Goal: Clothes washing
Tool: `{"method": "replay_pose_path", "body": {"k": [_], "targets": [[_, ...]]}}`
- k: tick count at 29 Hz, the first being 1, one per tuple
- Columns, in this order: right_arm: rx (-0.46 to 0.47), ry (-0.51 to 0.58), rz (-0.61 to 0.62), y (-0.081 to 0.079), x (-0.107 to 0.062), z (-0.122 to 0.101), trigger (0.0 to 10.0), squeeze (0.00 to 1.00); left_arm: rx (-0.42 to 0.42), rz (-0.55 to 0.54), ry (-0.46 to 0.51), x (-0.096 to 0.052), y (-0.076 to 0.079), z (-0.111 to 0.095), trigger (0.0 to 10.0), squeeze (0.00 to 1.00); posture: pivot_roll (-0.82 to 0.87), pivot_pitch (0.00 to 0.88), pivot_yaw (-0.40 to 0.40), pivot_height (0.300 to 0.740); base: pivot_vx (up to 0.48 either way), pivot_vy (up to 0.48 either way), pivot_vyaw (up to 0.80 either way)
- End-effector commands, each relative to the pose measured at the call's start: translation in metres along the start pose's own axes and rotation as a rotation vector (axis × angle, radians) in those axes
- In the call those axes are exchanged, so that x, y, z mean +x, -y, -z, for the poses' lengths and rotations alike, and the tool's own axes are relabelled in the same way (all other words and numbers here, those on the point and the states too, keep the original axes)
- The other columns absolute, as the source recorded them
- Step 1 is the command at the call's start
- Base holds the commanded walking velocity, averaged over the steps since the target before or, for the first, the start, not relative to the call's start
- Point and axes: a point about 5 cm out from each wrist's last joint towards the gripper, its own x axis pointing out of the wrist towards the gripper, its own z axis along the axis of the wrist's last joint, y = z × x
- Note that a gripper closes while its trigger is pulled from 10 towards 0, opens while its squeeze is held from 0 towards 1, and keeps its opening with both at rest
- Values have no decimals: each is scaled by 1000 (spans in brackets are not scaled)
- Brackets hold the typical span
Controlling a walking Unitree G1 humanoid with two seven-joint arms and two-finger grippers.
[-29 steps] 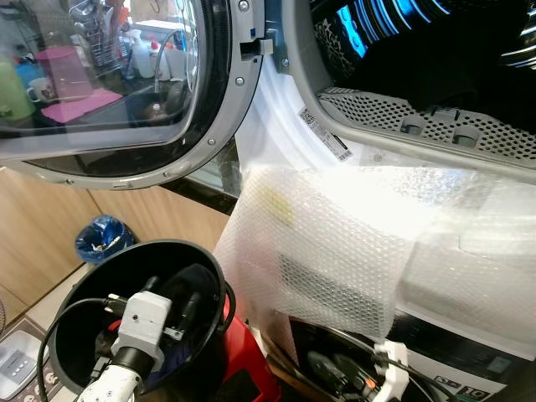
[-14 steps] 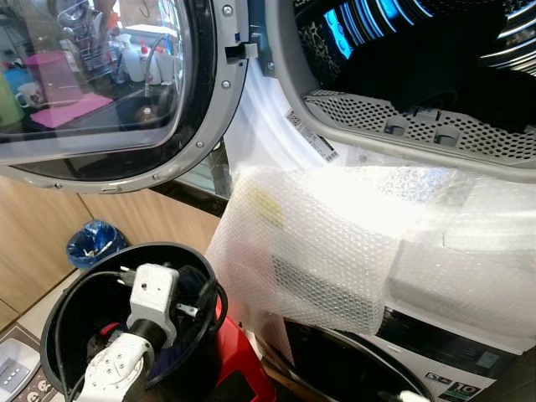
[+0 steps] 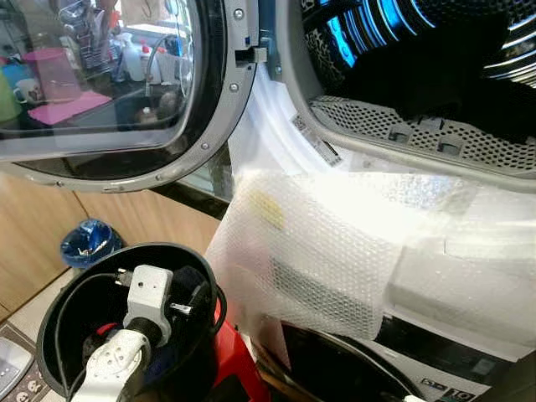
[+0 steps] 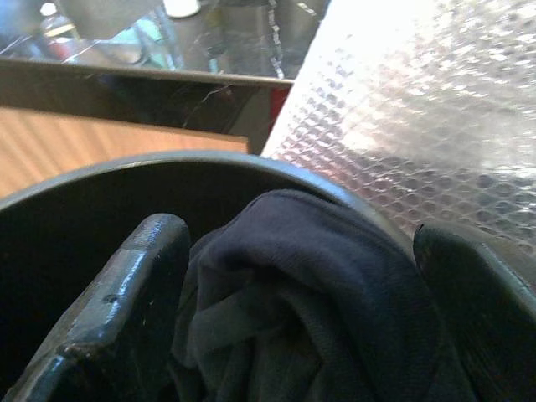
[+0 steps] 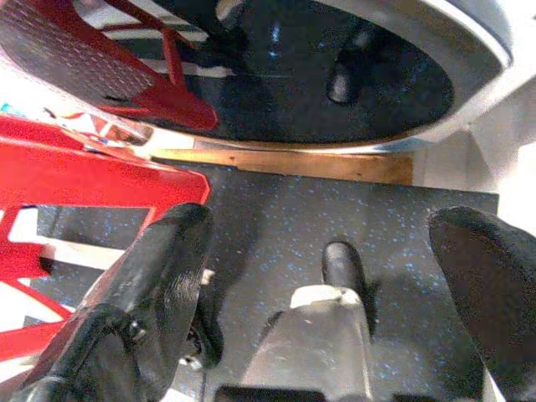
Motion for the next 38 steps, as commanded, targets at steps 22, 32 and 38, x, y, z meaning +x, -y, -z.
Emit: {"method": "replay_pose_path", "body": {"k": [22, 32, 38], "targets": [[-23, 11, 60, 12, -2, -1, 10000, 0, 41, -139, -123, 18, 1, 30, 10000, 0, -16, 91, -16, 740, 0, 0, 0], [-64, 14, 63, 11, -1, -2, 10000, 0, -76, -260, -301, 14, 2, 55, 3882, 0, -17, 99, -25, 740, 0, 0, 0], [-72, 12, 61, 11, -1, -1, 10000, 0, -163, -376, -364, 11, -12, 55, 10000, 0, -13, 101, -24, 740, 0, 0, 0]]}}
